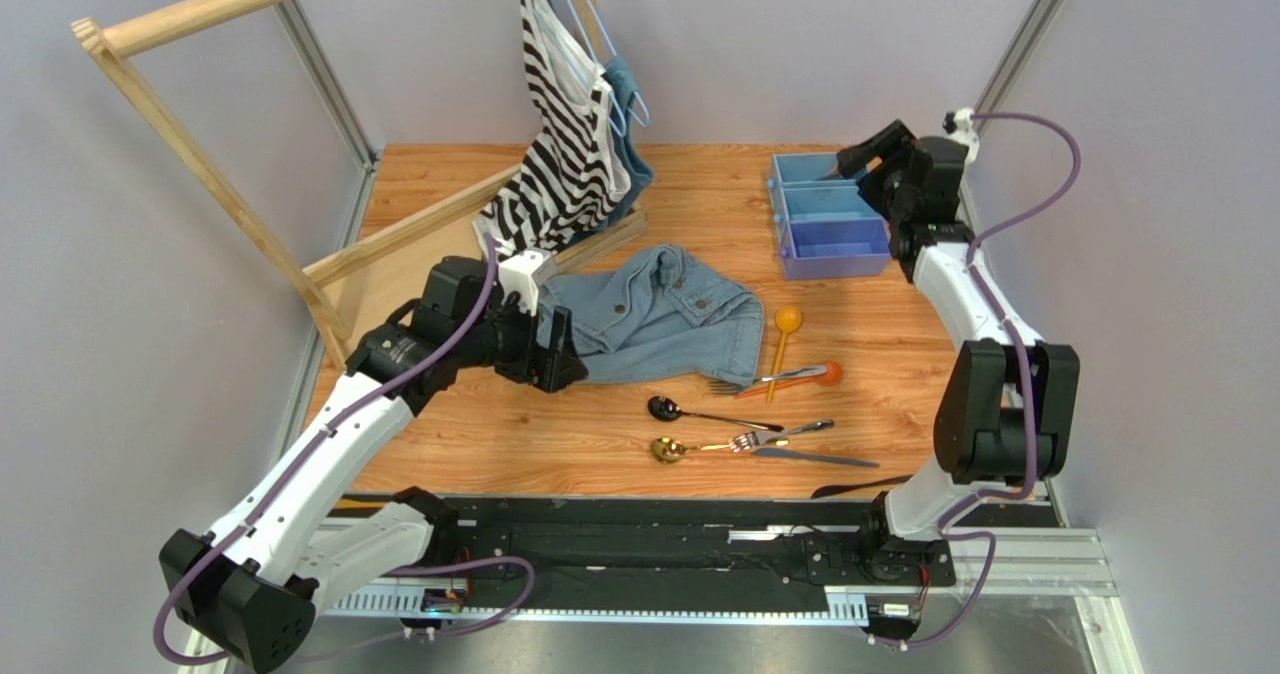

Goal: Sort the eating utensils into containers
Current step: Place the spoon in the storage box.

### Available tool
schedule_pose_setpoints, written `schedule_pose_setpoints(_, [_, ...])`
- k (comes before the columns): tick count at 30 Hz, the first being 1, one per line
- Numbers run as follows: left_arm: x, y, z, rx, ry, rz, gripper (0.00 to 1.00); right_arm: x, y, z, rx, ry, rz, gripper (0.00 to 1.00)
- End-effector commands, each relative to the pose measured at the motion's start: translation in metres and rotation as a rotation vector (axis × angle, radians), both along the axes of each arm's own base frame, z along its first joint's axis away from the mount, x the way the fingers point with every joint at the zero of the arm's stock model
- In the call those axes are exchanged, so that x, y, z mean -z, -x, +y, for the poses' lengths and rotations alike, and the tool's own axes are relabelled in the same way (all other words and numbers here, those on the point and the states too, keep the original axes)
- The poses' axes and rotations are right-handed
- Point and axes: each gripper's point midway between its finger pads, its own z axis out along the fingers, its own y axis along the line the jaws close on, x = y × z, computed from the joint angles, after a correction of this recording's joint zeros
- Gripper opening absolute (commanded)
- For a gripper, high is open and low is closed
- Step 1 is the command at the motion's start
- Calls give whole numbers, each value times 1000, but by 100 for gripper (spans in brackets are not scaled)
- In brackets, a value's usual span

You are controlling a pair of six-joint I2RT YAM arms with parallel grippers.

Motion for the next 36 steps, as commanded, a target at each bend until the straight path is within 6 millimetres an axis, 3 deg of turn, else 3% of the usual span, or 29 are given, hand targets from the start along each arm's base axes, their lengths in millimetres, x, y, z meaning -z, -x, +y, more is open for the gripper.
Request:
schedule_pose_setpoints(1, [-14, -2, -15, 72, 72, -35, 91, 3, 34, 15, -31, -79, -52, 74])
schedule_pose_setpoints(3, [-12, -3, -17, 71, 76, -25, 91, 5, 51, 18, -37, -88, -51, 74])
schedule_pose_setpoints(5, [-12, -6, -19, 67, 80, -15, 91, 29, 67, 21, -45, -95, -7, 74])
schedule_pose_setpoints(6, [-13, -6, -22, 77, 91, -13, 91, 26, 75, 23, -58, -92, -19, 74])
schedule_pose_setpoints(8, [-13, -7, -27, 80, 114, 5, 91, 47, 92, 25, -57, -97, 29, 74])
schedule_pose_setpoints(9, [-16, -11, -33, 88, 142, -6, 91, 41, 99, 26, -64, -91, 9, 74])
schedule_pose_setpoints(10, [-13, -10, -36, 79, 158, 14, 91, 55, 109, 26, -64, -91, 42, 74])
schedule_pose_setpoints(12, [-10, -14, -47, 95, 170, 18, 91, 52, 122, 25, -56, -83, 36, 74])
schedule_pose_setpoints(14, [-3, -15, -61, 119, 161, 37, 91, 68, 139, 25, -55, -81, 77, 75])
schedule_pose_setpoints(19, [3, -20, -98, 178, 124, 72, 91, 67, 174, 24, -47, -65, 61, 76])
schedule_pose_setpoints(21, [-6, -28, -111, 186, 132, 54, 91, 70, 188, 24, -41, -67, 67, 76])
schedule_pose_setpoints(23, [-1, -29, -127, 205, 123, 75, 91, 70, 196, 24, -42, -66, 67, 76])
schedule_pose_setpoints(24, [-10, -33, -136, 217, 138, 59, 91, 72, 205, 26, -47, -70, 66, 76])
schedule_pose_setpoints(25, [1, -33, -147, 230, 121, 92, 90, 72, 209, 25, -46, -69, 66, 76])
schedule_pose_setpoints(27, [-8, -38, -164, 249, 133, 83, 89, 71, 219, 26, -48, -67, 55, 76])
schedule_pose_setpoints(28, [3, -36, -176, 265, 114, 114, 88, 69, 221, 26, -49, -63, 49, 76])
schedule_pose_setpoints(30, [-3, -42, -192, 271, 118, 102, 88, 68, 228, 25, -45, -50, 53, 76])
schedule_pose_setpoints(31, [8, -41, -202, 282, 101, 127, 88, 65, 230, 24, -44, -43, 50, 76])
schedule_pose_setpoints(33, [3, -47, -216, 276, 105, 113, 87, 61, 237, 24, -50, -29, 44, 76])
schedule_pose_setpoints(34, [14, -47, -225, 274, 88, 133, 87, 61, 240, 24, -49, -25, 42, 76])
schedule_pose_setpoints(36, [11, -54, -237, 262, 89, 126, 86, 59, 249, 24, -52, -22, 33, 76])
